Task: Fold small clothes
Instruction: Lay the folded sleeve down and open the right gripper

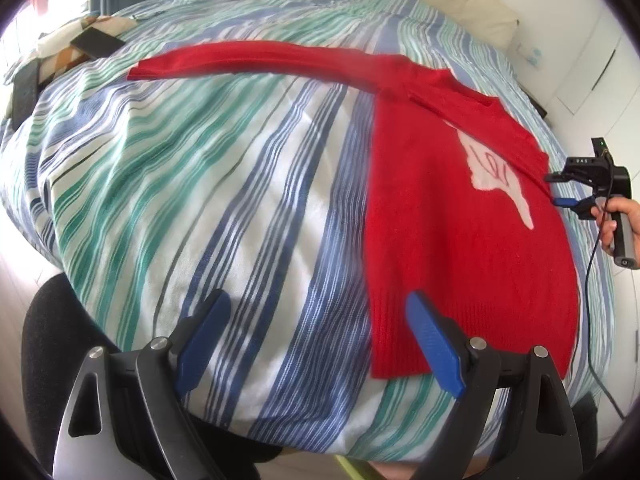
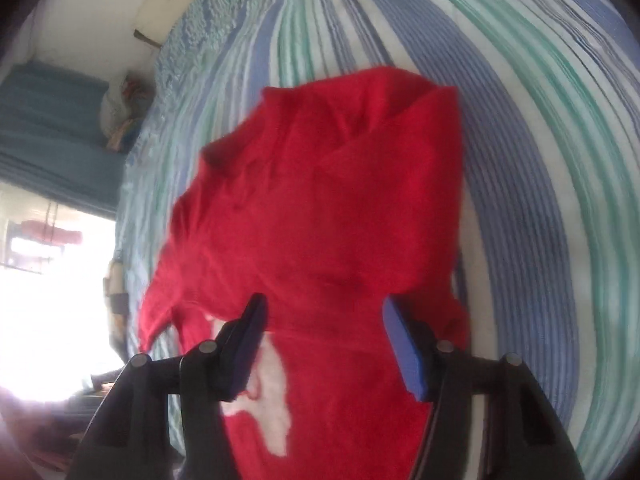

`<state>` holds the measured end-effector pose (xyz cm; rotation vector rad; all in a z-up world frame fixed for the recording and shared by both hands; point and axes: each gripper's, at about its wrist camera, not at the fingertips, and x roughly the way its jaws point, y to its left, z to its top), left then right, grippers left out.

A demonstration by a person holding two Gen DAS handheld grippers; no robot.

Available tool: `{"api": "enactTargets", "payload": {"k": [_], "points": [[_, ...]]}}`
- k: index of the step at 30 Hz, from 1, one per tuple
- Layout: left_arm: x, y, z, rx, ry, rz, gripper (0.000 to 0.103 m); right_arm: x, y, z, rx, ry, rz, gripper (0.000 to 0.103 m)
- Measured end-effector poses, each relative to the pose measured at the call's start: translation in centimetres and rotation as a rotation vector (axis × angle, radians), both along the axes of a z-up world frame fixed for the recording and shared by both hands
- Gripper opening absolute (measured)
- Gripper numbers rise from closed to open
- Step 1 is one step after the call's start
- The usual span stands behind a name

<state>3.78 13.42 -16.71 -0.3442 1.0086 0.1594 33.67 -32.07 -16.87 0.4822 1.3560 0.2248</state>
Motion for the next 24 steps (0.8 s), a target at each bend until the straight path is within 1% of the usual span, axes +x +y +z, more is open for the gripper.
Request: {"api": "enactTargets", "payload": {"k": [1, 2, 3, 4, 5, 6, 8, 10, 11, 13, 14, 15, 16, 17, 18, 19, 21, 24], "points": [[-0.2, -0.1, 0.1, 0.011, 0.0, -0.002, 0.091, -0.3, -1.0, -0.6, -0.12, -0.001, -0.026, 0.054], [-0.4, -0.2, 0.1, 0.02, -0.001, -0.003, 0.091, -0.8, -2.2, -0.7, -0.214, -0.035, -0.066, 0.054], [-0.5, -0.3, 0.1, 0.026, -0.001, -0.003, 0.091, -1.3, -3.5, -0.2, -0.23, -0.092, -0.104, 0.054], [-0.5, -0.3, 0.1, 0.029, 0.001, -0.003, 0.091, -1.9, -4.6, 0.3, -0.205, -0.137, -0.139, 0.054], [-0.4, -0.3, 0.0, 0.029, 0.004, -0.003, 0.091, -2.6, -5.4, 0.9, -0.159, -0.168, -0.159, 0.054], [-0.2, -0.2, -0.1, 0.026, 0.008, -0.001, 0.091, -3.0, -5.7, 1.3, -0.101, -0.189, -0.151, 0.054], [0.2, -0.3, -0.4, 0.018, 0.02, -0.002, 0.091, -3.5, -4.9, 1.8, 0.033, -0.213, -0.073, 0.054], [0.4, -0.6, -0.4, 0.025, 0.024, -0.008, 0.091, -3.5, -3.2, 1.8, 0.14, -0.207, 0.013, 0.054], [0.4, -0.8, -0.4, 0.033, 0.022, -0.013, 0.091, -3.5, -2.4, 1.6, 0.169, -0.204, 0.039, 0.054], [0.2, -1.1, -0.3, 0.053, 0.021, -0.02, 0.091, -3.2, -1.2, 0.7, 0.187, -0.196, 0.046, 0.054], [0.1, -1.1, -0.3, 0.06, 0.023, -0.02, 0.091, -2.9, -0.9, -0.2, 0.151, -0.175, 0.021, 0.054], [0.0, -1.0, -0.3, 0.063, 0.026, -0.017, 0.091, -2.5, -1.1, -1.4, 0.084, -0.13, -0.021, 0.052], [-0.2, -0.8, -0.3, 0.061, 0.025, -0.012, 0.091, -2.3, -1.5, -2.5, 0.035, -0.09, -0.065, 0.044], [-0.4, -0.6, -0.3, 0.056, 0.022, -0.007, 0.091, -2.5, -1.6, -3.0, 0.024, -0.087, -0.102, 0.041], [-0.6, -0.4, -0.2, 0.048, 0.018, 0.0, 0.091, -2.7, -2.0, -2.7, 0.003, -0.107, -0.128, 0.042], [-0.7, -0.1, -0.2, 0.037, 0.015, 0.006, 0.091, -3.4, -2.3, -2.1, -0.048, -0.132, -0.14, 0.05], [-0.5, 0.2, -0.3, 0.021, 0.018, 0.014, 0.091, -4.5, -2.1, -0.9, -0.116, -0.182, -0.105, 0.058], [-0.1, 0.2, -0.6, 0.01, 0.029, 0.012, 0.091, -6.8, -2.1, 1.0, -0.218, -0.26, -0.025, 0.059]]}}
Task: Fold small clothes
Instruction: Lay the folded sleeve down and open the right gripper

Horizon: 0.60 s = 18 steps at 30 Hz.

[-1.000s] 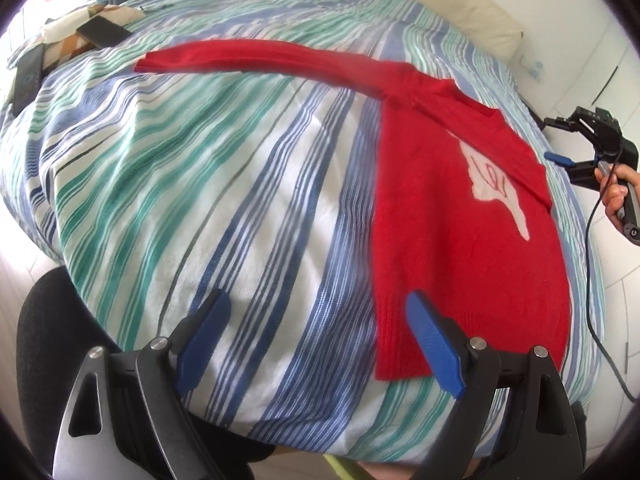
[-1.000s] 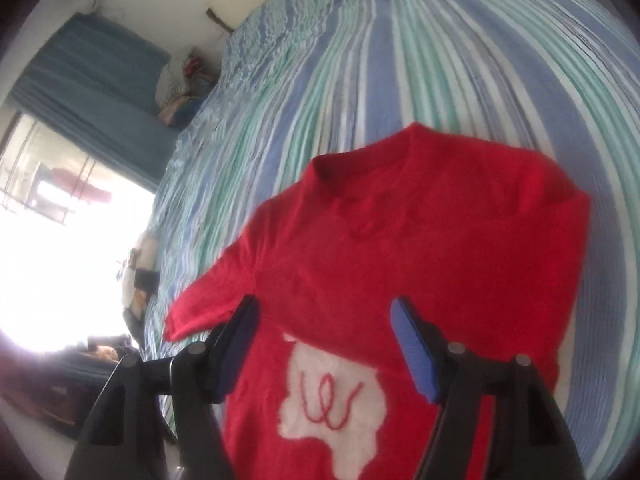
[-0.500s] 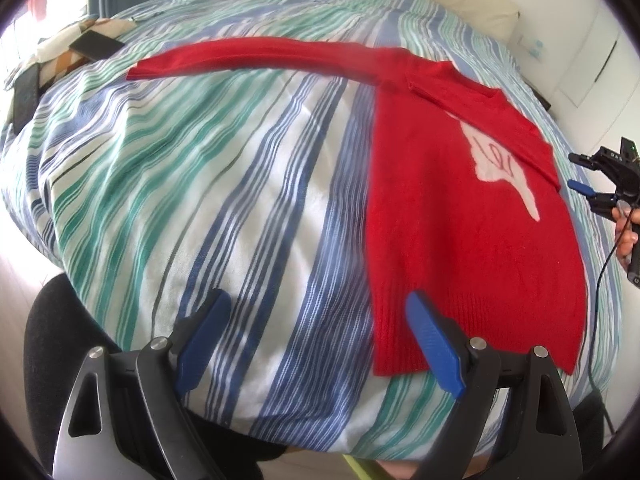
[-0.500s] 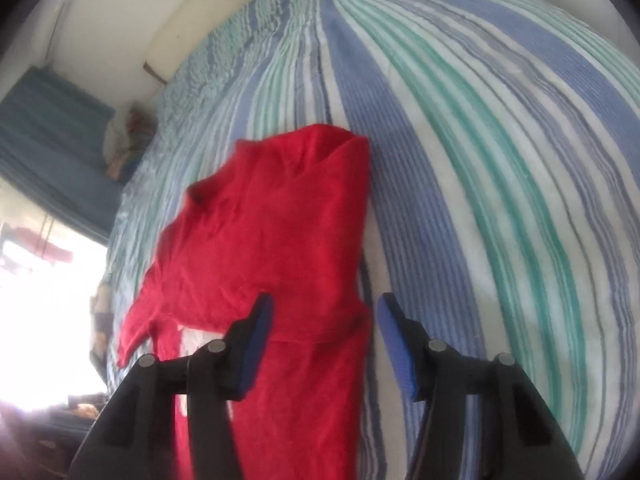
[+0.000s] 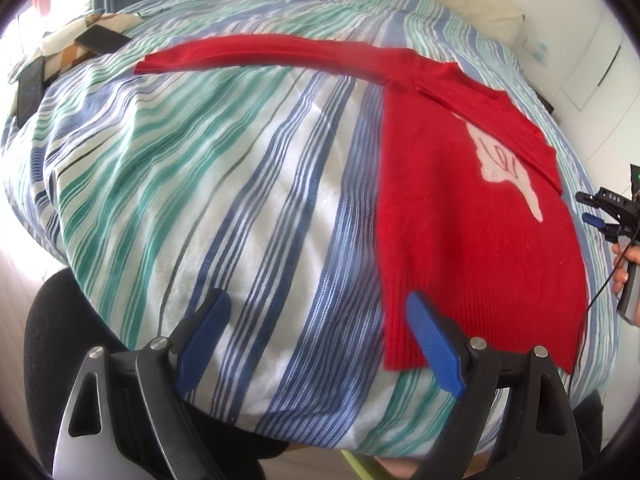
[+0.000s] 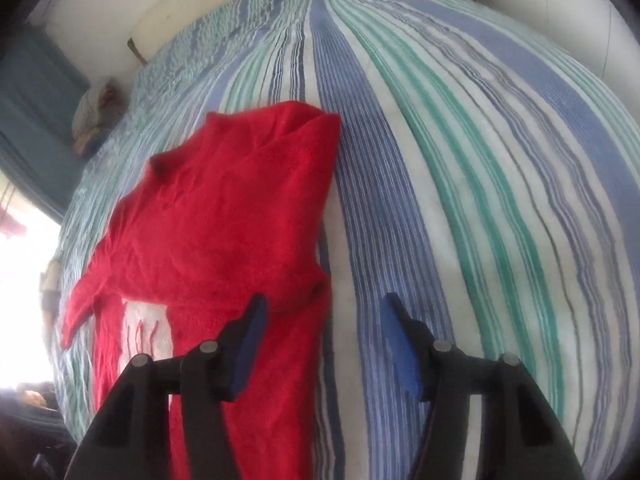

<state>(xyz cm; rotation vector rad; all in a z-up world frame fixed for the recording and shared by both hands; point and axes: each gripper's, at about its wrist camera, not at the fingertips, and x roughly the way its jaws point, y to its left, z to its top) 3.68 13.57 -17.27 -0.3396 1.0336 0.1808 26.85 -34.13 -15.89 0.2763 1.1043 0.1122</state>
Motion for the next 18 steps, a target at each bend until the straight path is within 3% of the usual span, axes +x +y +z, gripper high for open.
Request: {"api": "enactTargets", "payload": {"k": [5, 12, 18], "points": [[0.2, -0.7, 0.2, 0.016, 0.001, -0.019, 0.092, -6.0, -2.1, 1.3, -0.137, -0.092, 0.031, 0.064], [0.7, -0.2, 1.9, 0.027, -0.03, -0.02, 0.095, -15.4, -5.8, 0.7, -0.204, -0.166, -0.133, 0.066], [5.0, 2.0, 2.3, 0.106, -0.049, -0.026, 0.098, -19.3, -5.7, 0.9, -0.228, -0.194, -0.16, 0.072]]}}
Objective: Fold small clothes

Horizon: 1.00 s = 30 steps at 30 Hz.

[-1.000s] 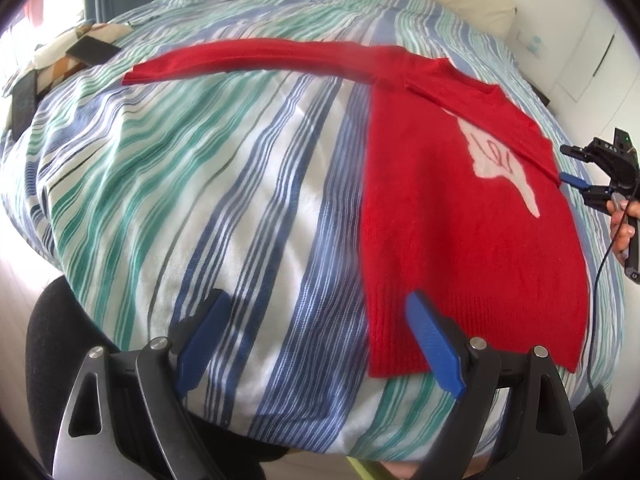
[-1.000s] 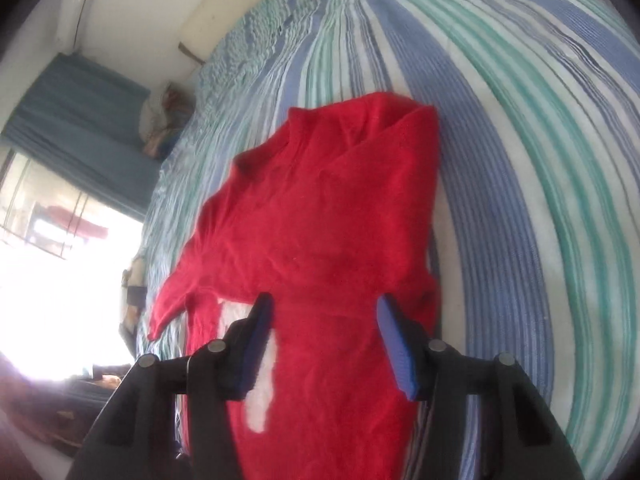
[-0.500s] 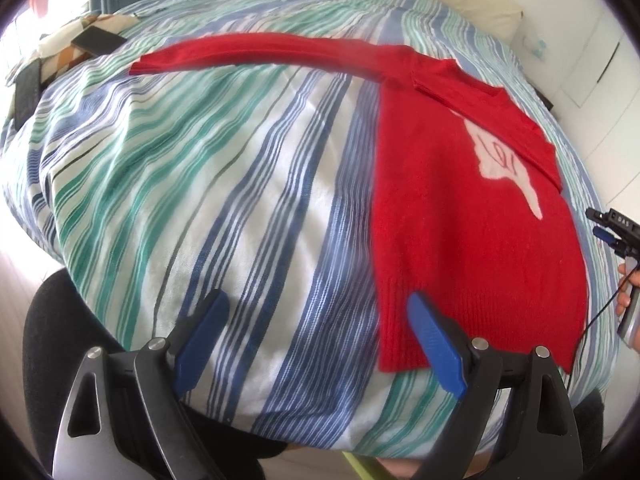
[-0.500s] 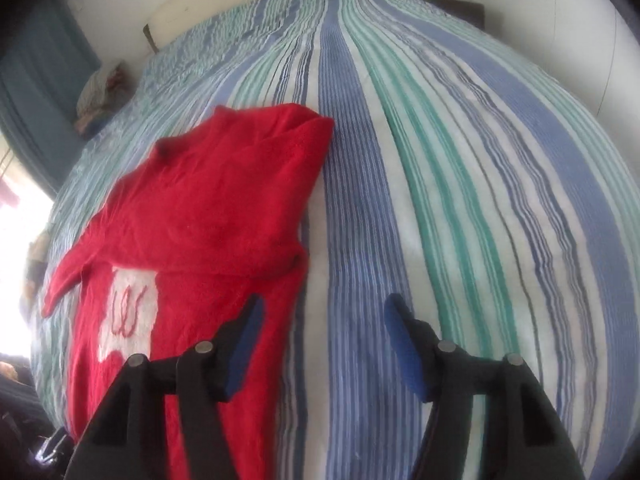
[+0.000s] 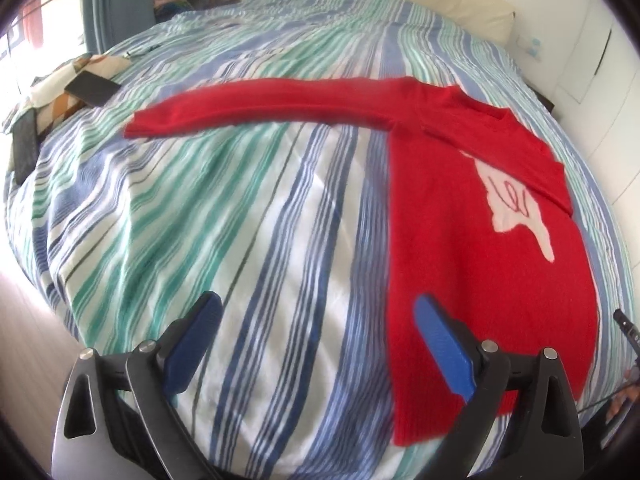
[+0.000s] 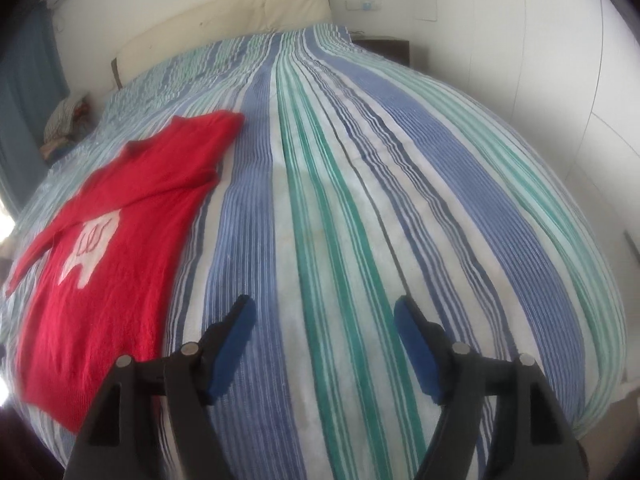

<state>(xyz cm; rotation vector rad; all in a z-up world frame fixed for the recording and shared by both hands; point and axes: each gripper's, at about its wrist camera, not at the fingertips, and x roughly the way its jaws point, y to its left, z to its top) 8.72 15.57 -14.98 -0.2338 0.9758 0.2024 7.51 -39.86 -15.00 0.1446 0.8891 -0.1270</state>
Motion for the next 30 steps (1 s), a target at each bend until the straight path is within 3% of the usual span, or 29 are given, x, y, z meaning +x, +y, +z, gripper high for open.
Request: {"api": "enactTargets", "payload": {"k": [6, 12, 18, 30], "points": [[3.2, 2.7, -4.0, -0.05, 0.132, 0.026, 0.099, -0.3, 0.2, -1.9, 0.02, 0.048, -0.033, 0.073], [3.0, 0.8, -4.8, 0.07, 0.148, -0.034, 0.102, 0.0, 0.1, -2.7, 0.033, 0.085, -0.057, 0.078], [2.9, 1.7, -5.1, 0.001, 0.136, -0.017, 0.103, 0.0, 0.5, -3.4, 0.028, 0.09, -0.055, 0.086], [3.7, 0.8, -5.3, 0.065, 0.189, -0.024, 0.103, 0.1, 1.2, -3.9, 0.012, 0.099, -0.031, 0.096]]}}
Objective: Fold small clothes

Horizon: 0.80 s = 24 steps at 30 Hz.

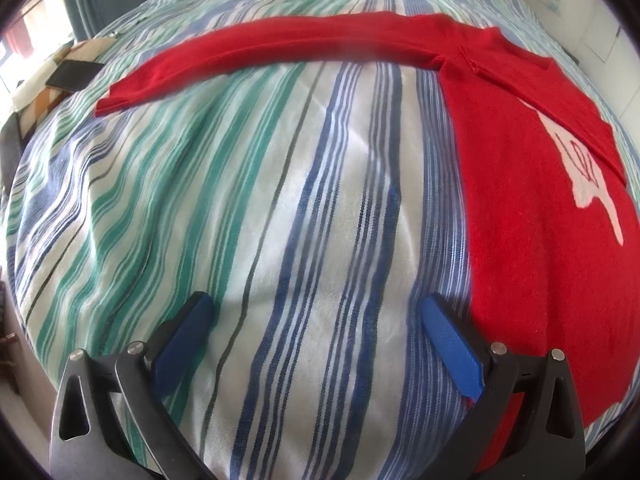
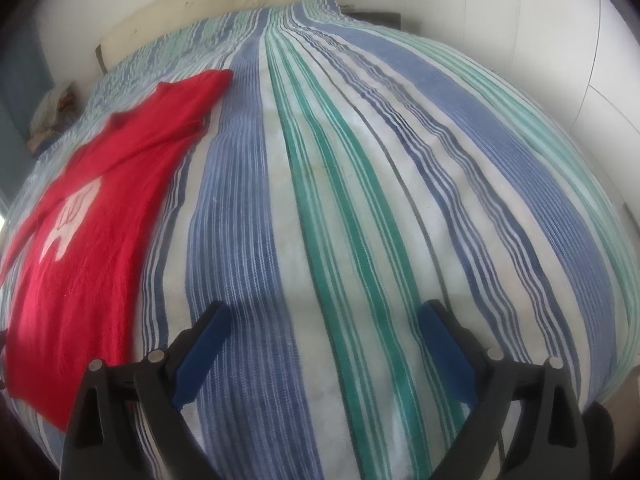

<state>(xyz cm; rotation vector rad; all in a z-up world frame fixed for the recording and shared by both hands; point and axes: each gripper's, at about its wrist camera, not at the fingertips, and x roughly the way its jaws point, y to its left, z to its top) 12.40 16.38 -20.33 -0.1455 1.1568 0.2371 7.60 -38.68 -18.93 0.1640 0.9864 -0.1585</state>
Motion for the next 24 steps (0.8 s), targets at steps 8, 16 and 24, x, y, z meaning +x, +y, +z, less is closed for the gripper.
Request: {"api": "enactTargets", "payload": {"k": [8, 16, 24], "points": [[0.2, -0.3, -0.1, 0.018, 0.015, -0.022, 0.103, 0.1, 0.6, -0.4, -0.027, 0.008, 0.011, 0.102], [0.0, -0.1, 0.0, 0.005, 0.01, -0.029, 0.103, 0.1, 0.6, -0.5, -0.034, 0.012, 0.014, 0.102], [-0.8, 0.6, 1.9, -0.056, 0.0, -0.052, 0.102, 0.2, 0.7, -0.5, -0.038, 0.019, 0.016, 0.102]]}}
